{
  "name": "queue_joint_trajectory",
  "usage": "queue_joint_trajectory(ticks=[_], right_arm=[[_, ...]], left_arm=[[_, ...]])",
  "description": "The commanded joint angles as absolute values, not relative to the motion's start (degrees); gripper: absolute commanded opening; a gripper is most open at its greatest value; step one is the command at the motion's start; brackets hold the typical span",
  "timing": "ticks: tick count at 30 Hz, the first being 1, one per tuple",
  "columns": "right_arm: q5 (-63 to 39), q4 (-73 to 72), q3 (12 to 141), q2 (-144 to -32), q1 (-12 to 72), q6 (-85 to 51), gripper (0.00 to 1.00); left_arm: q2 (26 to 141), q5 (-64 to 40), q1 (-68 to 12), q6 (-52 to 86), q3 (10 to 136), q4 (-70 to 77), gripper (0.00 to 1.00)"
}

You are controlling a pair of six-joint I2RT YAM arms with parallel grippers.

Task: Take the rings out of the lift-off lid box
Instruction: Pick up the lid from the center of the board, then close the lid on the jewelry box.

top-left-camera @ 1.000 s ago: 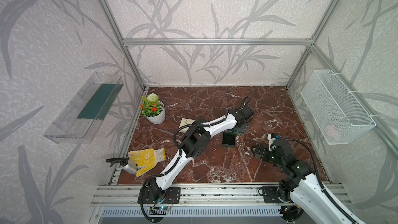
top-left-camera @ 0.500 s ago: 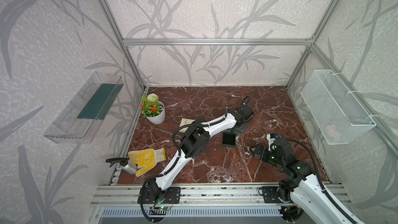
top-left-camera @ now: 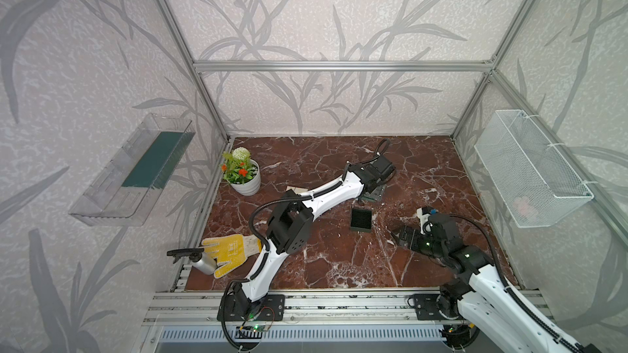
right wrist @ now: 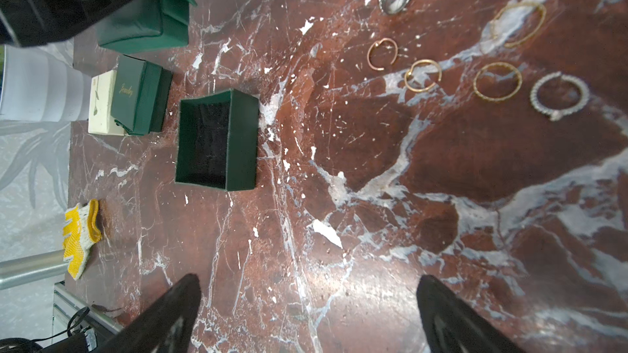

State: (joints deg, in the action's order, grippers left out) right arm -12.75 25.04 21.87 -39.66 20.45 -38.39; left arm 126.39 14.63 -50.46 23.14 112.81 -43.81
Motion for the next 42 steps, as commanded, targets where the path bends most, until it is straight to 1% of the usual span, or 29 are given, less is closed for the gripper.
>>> queue_joint_trajectory(ticks=[1,9,15,19,29,37,42], right_arm=[[-13.89,24.77,24.81,-41.31,20.30,-35.02,0.99],[-14.20,25.70,28.16,-47.39,20.21,-33.23,0.99],[-17.79,23.21,29.19,-51.37,20.13,-32.23,0.99],[-17.82,22.49,29.88,-52.84,19.89,-31.53,1.00],[-23.96,17.06,28.44,-52.20,19.51,-31.19,0.99],[-22.87,18.09,27.61,-48.80,19.25,-31.02,0.99],[-22.42,18.63,26.64,-48.34,18.93,-30.94,0.99]], left_arm=[[122.52,17.14,-50.19,23.95,110.84,-46.81,0.80],[116.30,12.09,-50.19,30.19,101.51,-46.00,0.80],[111.81,8.00,-50.37,35.89,92.86,-41.11,0.80],[110.38,7.03,-50.74,38.39,89.72,-38.56,0.79],[111.32,6.85,-52.46,39.38,89.03,-36.47,0.79],[113.22,7.01,-53.57,38.62,89.94,-37.28,0.79],[114.41,9.17,-54.83,37.86,90.97,-38.94,0.79]])
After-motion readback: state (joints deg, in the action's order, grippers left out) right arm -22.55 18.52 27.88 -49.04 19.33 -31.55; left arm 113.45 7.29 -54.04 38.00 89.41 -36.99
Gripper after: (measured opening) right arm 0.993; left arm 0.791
